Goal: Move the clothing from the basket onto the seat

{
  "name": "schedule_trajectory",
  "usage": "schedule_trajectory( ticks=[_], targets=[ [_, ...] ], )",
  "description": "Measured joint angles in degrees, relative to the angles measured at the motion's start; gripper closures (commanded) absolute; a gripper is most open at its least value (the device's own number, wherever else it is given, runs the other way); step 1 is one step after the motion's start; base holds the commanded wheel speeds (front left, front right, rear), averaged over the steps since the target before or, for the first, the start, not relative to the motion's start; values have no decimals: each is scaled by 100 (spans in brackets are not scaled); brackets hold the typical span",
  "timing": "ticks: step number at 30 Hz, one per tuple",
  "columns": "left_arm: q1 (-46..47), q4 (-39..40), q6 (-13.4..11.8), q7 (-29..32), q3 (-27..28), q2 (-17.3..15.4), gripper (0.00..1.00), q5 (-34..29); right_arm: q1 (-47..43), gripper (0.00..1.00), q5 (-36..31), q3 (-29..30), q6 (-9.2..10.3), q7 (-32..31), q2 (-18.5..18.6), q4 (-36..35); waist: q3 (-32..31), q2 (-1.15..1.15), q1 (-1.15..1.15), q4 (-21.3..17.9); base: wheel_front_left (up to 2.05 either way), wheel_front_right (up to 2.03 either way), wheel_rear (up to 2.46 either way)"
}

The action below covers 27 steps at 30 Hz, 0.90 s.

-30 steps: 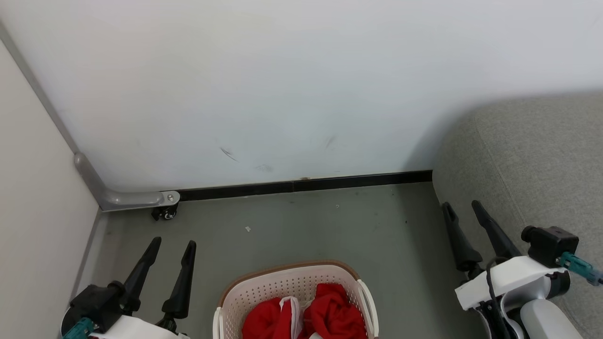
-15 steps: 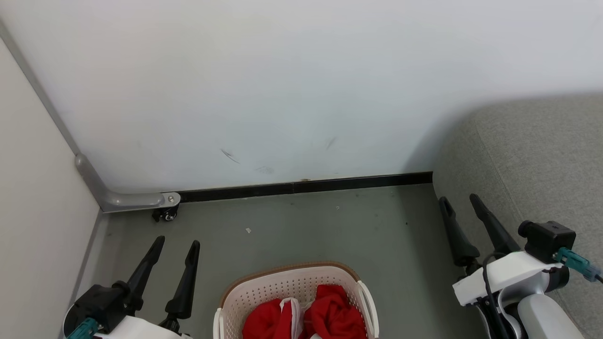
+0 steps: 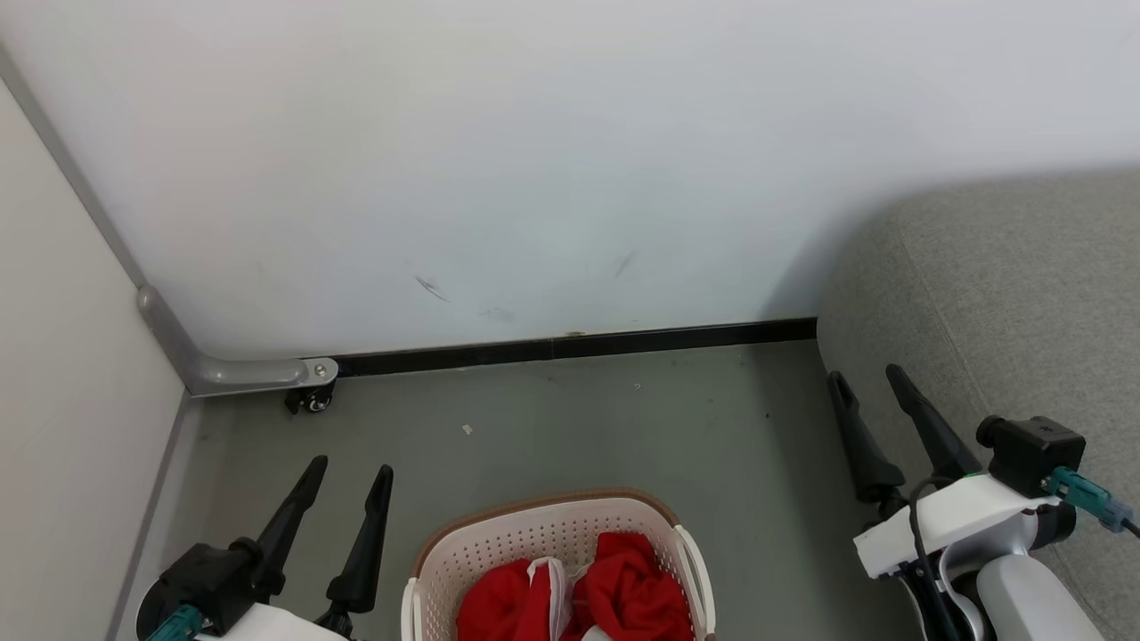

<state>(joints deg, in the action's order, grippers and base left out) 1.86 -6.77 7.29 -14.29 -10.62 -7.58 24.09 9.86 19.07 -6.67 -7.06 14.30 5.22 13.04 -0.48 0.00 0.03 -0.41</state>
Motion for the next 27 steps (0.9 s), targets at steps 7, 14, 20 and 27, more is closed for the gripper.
schedule_trajectory(
  ticks=[7, 14, 20, 27],
  targets=[
    [-21, -96, 0, 0, -167, -7, 0, 1, 3, 0, -43, 8, -1, 0, -3, -90, 78, 0, 0, -18, 0, 0, 0],
    [-20, -158, 0, 0, -314, -30, 0, 8, 15, 0, -49, 3, -1, 0, -40, -168, 208, 0, 0, -47, 0, 0, 0],
    [-6, -183, 0, 0, -403, -63, 0, 11, 146, 0, -52, -1, -1, 0, -60, -267, 366, 0, -1, -80, 0, 0, 0],
    [49, -287, 0, 0, -628, -92, 0, 56, 271, 0, -93, -5, -1, 1, -60, -372, 609, 0, 0, -128, 0, 0, 0]
  ],
)
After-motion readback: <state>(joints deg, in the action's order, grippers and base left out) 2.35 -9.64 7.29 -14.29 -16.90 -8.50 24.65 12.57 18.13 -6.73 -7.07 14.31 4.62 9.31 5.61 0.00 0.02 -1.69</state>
